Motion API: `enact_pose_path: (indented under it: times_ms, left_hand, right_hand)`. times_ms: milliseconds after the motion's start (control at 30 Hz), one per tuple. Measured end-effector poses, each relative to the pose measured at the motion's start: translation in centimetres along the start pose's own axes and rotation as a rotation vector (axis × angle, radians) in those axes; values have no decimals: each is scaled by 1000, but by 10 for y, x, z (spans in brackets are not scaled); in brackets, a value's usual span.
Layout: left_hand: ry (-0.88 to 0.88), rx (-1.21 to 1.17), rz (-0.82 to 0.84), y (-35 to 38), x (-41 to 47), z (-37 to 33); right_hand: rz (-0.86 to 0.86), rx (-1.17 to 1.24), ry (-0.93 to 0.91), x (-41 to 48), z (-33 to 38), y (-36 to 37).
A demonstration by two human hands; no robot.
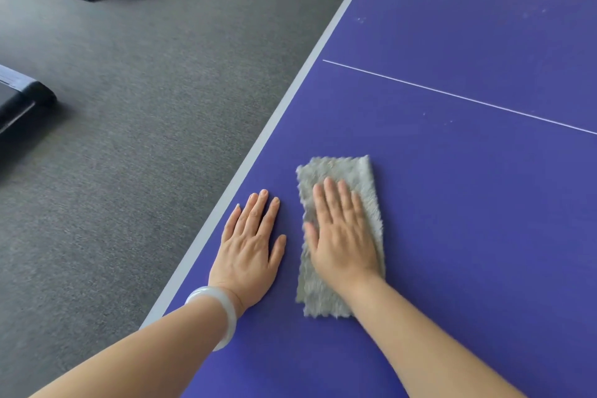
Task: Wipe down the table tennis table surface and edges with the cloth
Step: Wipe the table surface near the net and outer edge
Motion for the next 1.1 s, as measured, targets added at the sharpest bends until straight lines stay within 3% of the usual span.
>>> enact_pose_path:
  times_ms: [100,200,300,400,467,533,600,667,733,833,967,1033,1100]
  left_hand:
    - [4,0,16,-1,1,-2]
    - [0,-21,11,-2,1,-3]
    - [0,-40,26,-2,1,-3]
    - [9,-45,17,-5,0,0]
    - [21,-211,-15,-8,0,1]
    - [-50,-481,-58,-16,-2,6]
    - [-145,-587,-113,-20,-1,20]
    - [-184,-405,-159,-21,7,37]
    - [-292,-254,-86,-17,19,53]
    - [-454,-204,102,-8,29,65]
    - [-519,-226,86,-9,29,64]
    - [-545,-240,91,-11,27,66]
    - [-549,-254,105,-12,26,67]
  right_hand:
    - [14,7,-61,-4,-24,-7]
    - [20,-74,286,34,-77,-10]
    - [31,-43,523,54,-56,-8]
    - [37,18,247,23,17,0]
    - [63,19,16,-23,49,-4]
    - [95,22,-89,-55,48,-9]
    - [95,-3,-142,-65,36,-11]
    - [93,-30,-126,-57,33,-10]
    - [94,-51,-32,-37,32,-6]
    - [68,-85,119,13,21,4]
    - [95,-83,333,79,15,14]
    - [90,-73,273,71,31,15]
    - [88,-35,57,31,65,10]
Point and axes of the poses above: each hand's wrist, its own x-axis towards the middle knuckle, its own y-axis out of the palm, z = x × y, the point moved 4 cm from there along x, towards the middle knuckle, and after that the axes turned 11 degrees about -z, right-handed, at the moved point
